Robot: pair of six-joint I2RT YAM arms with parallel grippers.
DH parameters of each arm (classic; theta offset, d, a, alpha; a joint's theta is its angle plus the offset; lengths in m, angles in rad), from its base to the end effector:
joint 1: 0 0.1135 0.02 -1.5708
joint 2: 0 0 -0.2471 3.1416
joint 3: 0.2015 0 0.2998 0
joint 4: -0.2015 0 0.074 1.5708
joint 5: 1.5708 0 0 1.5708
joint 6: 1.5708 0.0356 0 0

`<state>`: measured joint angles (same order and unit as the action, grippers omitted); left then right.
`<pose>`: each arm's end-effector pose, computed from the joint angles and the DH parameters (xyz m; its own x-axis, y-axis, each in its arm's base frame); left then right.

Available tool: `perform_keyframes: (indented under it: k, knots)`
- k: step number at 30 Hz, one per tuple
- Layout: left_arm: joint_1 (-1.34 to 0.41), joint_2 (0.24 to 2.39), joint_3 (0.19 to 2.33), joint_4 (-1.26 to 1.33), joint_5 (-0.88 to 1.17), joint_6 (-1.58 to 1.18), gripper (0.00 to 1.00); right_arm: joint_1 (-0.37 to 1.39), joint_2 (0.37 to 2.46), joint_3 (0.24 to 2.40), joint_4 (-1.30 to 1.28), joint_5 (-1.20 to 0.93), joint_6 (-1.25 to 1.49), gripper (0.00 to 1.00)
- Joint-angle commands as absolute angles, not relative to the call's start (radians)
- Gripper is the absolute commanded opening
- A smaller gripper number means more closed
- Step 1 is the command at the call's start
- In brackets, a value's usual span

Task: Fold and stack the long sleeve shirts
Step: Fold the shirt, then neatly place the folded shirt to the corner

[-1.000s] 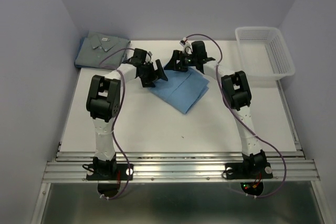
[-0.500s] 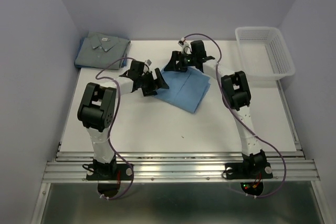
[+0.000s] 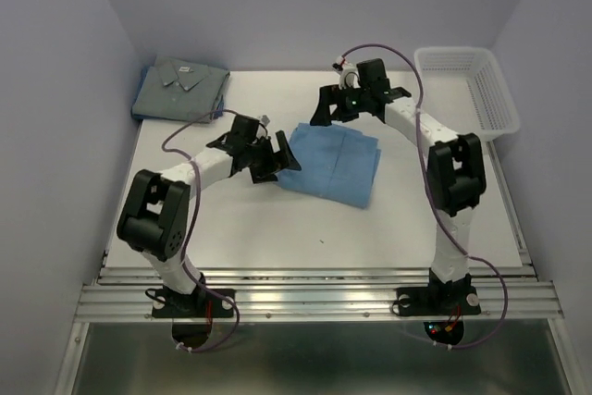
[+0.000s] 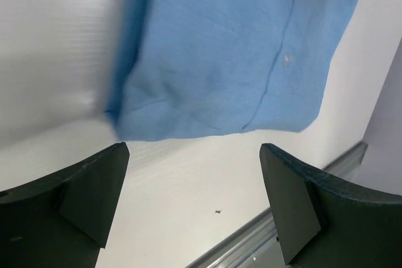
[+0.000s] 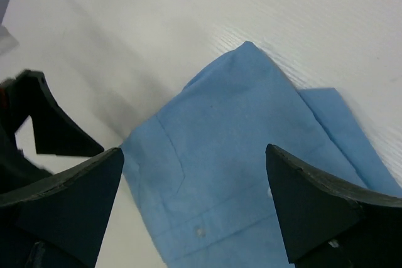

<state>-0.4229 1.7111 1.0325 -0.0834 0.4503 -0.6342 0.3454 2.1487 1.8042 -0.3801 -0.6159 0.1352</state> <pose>0.3562 -0.1773 0.1473 -0.8962 -0.1817 -0.4047 0.1559 0.7251 -0.6707 0.4907 0.1984 0.2094 -0.7101 -0.1386 -0.6903 -0.5931 0.6462 0.4803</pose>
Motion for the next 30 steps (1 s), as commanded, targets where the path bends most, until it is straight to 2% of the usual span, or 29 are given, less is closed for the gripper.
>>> perform_keyframes:
  k: [1, 5, 10, 17, 23, 26, 27, 28, 30]
  knots:
    - [-0.292, 1.537, 0.980, -0.190, 0.293, -0.621, 0.99, 0.339, 1.938, 1.642, -0.350, -0.491, 0.075, 1.00]
    - [-0.190, 1.456, 0.957, -0.253, 0.215, -0.611, 0.99, 0.460, 1.824, 1.510, -0.400, -0.245, 0.012, 1.00]
    - [-0.063, 1.434, 0.960, -0.267, 0.238, -0.595, 0.99, 0.711, 1.850, 1.486, -0.437, 0.093, -0.027, 1.00]
    - [-0.008, 1.466, 0.985, -0.216, 0.342, -0.569, 0.99, 0.848, 2.025, 1.614, -0.491, 0.260, -0.276, 1.00]
    - [-0.008, 1.500, 0.986, -0.203, 0.359, -0.569, 0.99, 0.897, 2.071, 1.569, -0.488, 0.295, -0.396, 1.00]
    - [-0.008, 1.523, 0.985, -0.181, 0.390, -0.571, 0.99, 0.907, 2.097, 1.559, -0.489, 0.308, -0.413, 0.81]
    - [-0.008, 1.531, 0.983, -0.170, 0.405, -0.571, 0.99, 0.907, 2.102, 1.557, -0.488, 0.322, -0.417, 0.71]
    - [-0.008, 1.545, 0.982, -0.154, 0.423, -0.571, 0.99, 0.907, 2.114, 1.560, -0.485, 0.333, -0.417, 0.54]
    - [-0.008, 1.558, 0.980, -0.120, 0.474, -0.571, 0.99, 0.907, 2.115, 1.554, -0.483, 0.348, -0.429, 0.41]
